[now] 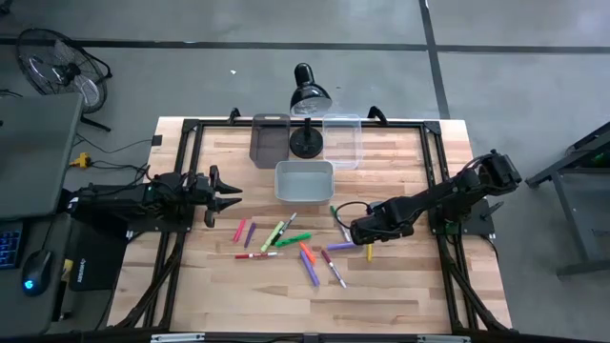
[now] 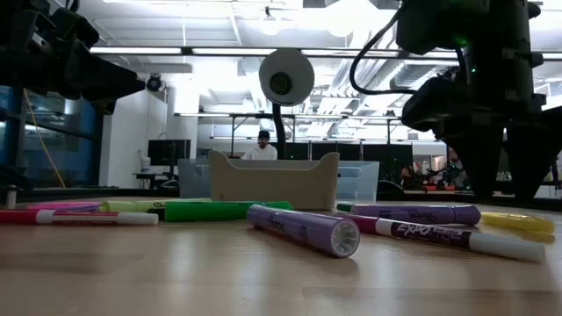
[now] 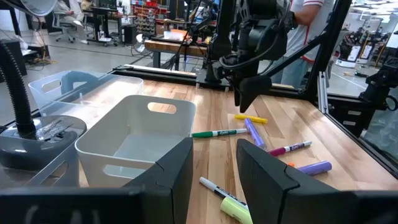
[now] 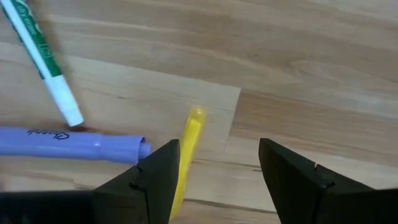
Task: Pick & Place Markers
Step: Put the small yellow marker into the transparent bin
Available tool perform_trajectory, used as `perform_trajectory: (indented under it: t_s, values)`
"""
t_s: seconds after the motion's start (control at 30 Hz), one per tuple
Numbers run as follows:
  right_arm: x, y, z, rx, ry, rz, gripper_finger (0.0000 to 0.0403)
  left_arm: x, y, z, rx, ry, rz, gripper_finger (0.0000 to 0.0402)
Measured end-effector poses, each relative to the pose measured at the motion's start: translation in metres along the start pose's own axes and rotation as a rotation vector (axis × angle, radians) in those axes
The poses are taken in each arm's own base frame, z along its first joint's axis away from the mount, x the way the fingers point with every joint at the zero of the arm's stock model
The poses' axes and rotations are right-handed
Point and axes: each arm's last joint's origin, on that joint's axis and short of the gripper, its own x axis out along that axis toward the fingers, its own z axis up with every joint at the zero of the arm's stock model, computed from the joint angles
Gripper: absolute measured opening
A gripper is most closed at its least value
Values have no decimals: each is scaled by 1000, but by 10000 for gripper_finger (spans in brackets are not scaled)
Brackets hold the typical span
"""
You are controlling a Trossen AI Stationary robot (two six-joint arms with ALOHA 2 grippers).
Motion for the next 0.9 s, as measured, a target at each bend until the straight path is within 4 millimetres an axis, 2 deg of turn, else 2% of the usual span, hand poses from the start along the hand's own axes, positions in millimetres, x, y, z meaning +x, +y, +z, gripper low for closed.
perform_trajectory:
  t_s: [0.4, 0.7, 0.9]
  values:
    - [16, 12, -2, -29, 58, 32, 208, 0, 0, 0, 0, 0, 0, 122]
    - [18, 11, -2, -19, 47, 22, 207, 0, 0, 0, 0, 0, 0, 122]
    - [28, 14, -3, -38, 77, -13, 179, 0, 0, 0, 0, 0, 0, 122]
